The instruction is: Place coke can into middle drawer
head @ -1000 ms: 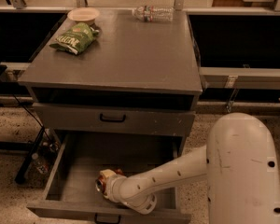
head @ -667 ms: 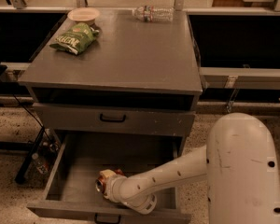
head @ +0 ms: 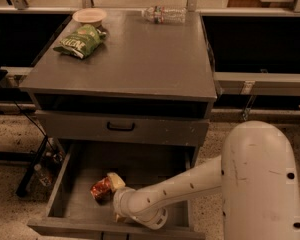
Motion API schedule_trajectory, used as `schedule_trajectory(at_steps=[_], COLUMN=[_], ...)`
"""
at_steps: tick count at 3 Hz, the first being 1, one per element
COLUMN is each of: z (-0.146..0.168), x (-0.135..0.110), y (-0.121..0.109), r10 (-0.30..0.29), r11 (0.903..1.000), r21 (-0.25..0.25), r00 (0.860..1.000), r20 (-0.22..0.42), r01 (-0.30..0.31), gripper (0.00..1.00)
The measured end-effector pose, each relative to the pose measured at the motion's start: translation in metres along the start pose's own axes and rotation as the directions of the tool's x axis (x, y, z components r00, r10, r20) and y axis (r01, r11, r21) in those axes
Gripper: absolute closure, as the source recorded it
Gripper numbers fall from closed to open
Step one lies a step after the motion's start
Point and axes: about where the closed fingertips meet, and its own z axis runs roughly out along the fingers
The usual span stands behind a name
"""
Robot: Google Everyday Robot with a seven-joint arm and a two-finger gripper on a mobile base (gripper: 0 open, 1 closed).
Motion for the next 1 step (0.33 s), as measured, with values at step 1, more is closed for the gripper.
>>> schedule_trajectory(at_steps=[1], z=[0.0], x=[0.0], y=[0.0], r10=[0.0], r11=[1.0], r21=[0.0], r00=[1.0], r20=[0.0], r01=[0.0], gripper=[0.0])
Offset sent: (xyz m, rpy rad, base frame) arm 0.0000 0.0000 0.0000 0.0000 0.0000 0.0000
